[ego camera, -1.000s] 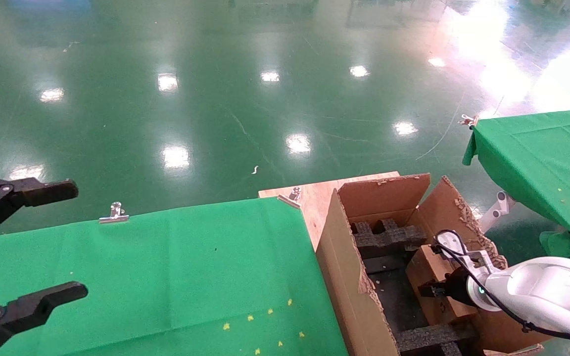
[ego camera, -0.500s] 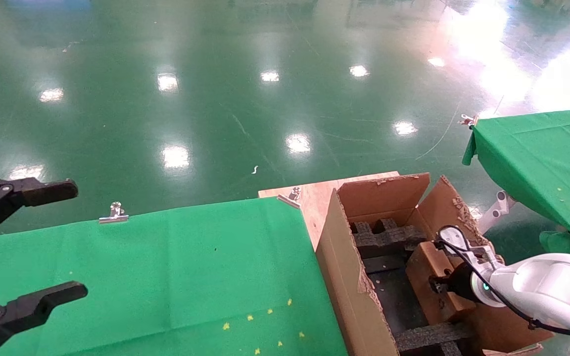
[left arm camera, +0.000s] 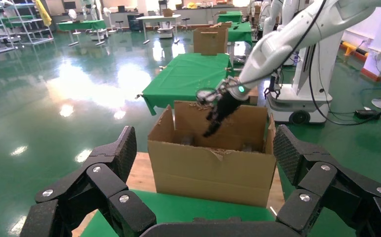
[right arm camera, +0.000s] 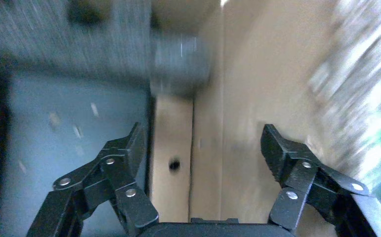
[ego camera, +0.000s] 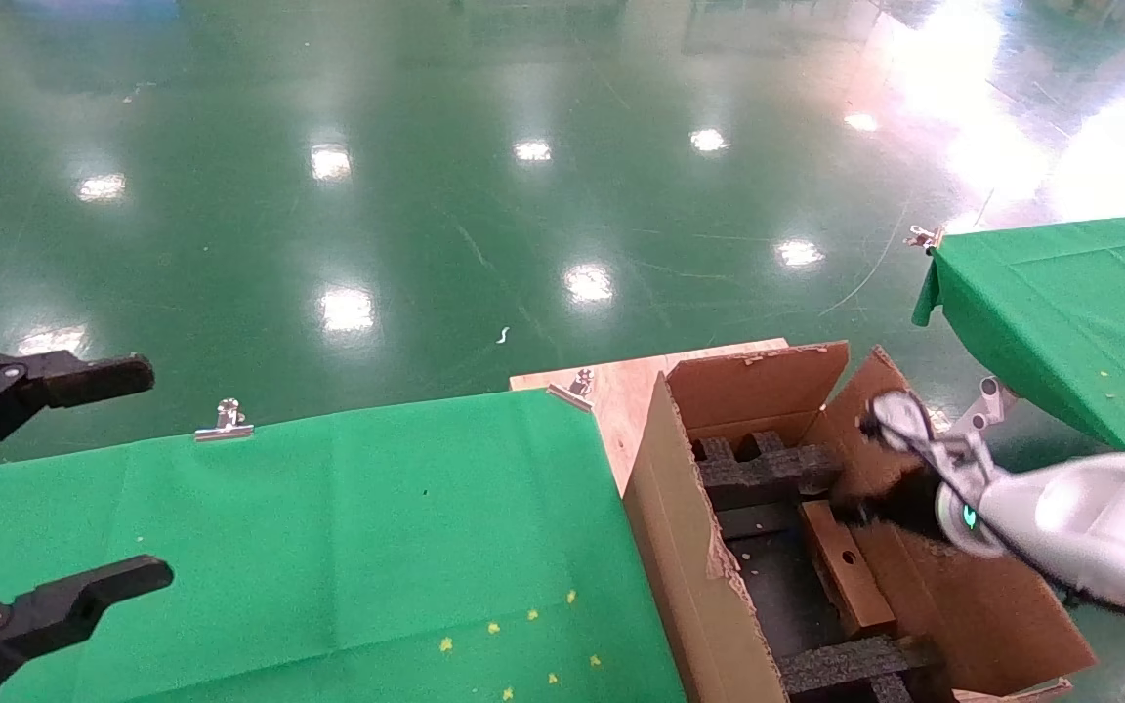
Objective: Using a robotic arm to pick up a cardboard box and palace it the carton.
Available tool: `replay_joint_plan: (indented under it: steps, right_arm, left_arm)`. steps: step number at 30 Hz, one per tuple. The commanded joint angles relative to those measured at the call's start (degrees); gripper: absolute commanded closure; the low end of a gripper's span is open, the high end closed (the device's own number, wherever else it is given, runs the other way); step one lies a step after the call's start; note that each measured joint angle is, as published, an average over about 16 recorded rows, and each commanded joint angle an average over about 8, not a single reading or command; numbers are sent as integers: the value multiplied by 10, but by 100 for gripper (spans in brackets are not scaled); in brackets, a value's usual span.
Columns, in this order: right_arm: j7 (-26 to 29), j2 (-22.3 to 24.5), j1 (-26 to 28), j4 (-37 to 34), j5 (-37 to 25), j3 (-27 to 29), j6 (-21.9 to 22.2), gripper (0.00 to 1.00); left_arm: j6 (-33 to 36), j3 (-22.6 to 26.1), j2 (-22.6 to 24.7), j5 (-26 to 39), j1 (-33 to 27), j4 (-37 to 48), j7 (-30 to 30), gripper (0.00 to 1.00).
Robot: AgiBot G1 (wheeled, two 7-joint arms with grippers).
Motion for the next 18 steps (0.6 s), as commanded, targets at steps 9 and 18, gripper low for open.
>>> replay_joint_plan:
  steps: [9, 18]
  right_arm:
    - [-73, 27, 83, 76, 56, 24, 36, 0]
    - [-232, 22, 159, 87, 276, 28, 69, 0]
  left_arm:
    - [0, 0, 0, 0, 0, 0, 0, 0]
    - [0, 0, 0, 0, 0, 0, 0, 0]
